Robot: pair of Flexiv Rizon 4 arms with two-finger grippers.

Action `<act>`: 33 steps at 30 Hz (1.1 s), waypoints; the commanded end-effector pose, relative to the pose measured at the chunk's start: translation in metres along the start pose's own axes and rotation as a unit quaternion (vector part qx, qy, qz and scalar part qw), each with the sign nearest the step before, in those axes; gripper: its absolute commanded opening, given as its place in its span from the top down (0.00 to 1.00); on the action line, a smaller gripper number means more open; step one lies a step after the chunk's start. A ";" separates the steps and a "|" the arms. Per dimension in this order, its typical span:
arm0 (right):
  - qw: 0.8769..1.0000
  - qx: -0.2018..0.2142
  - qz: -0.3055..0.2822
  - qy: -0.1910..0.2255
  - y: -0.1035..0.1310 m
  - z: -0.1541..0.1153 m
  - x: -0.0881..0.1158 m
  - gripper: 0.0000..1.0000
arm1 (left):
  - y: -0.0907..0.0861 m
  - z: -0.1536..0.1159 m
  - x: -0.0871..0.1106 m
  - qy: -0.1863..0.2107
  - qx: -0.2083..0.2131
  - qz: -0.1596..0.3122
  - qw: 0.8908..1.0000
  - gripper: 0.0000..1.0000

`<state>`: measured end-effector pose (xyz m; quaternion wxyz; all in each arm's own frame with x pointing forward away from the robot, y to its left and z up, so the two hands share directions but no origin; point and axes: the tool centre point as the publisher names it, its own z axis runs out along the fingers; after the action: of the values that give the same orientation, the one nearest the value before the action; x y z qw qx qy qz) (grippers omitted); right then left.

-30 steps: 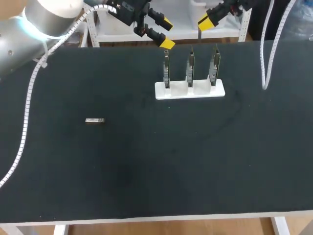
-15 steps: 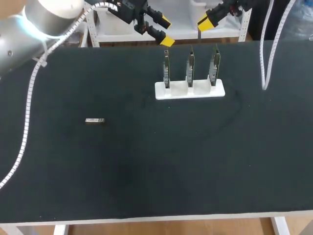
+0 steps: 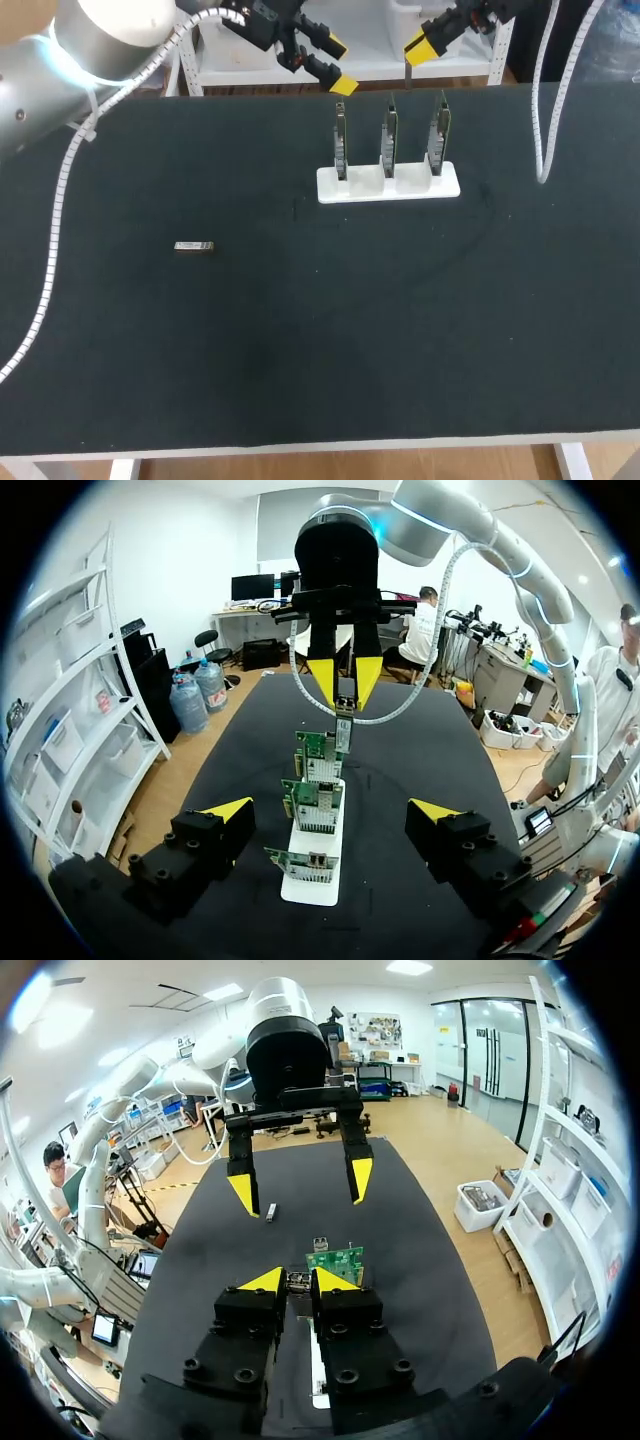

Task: Pick up the optical module with the left hand, and insert it into the network port with the right hand.

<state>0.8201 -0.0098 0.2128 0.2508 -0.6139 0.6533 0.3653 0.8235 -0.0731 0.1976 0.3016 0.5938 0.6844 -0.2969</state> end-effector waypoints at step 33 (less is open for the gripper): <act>1.000 -0.001 -0.003 0.002 -0.002 -0.008 0.002 1.00 | 0.000 0.022 -0.009 0.006 0.021 0.015 1.000 0.00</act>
<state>0.8219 -0.0155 0.2151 0.2504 -0.6168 0.6524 0.3624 0.8159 -0.0917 0.1907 0.2977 0.6075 0.6726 -0.2997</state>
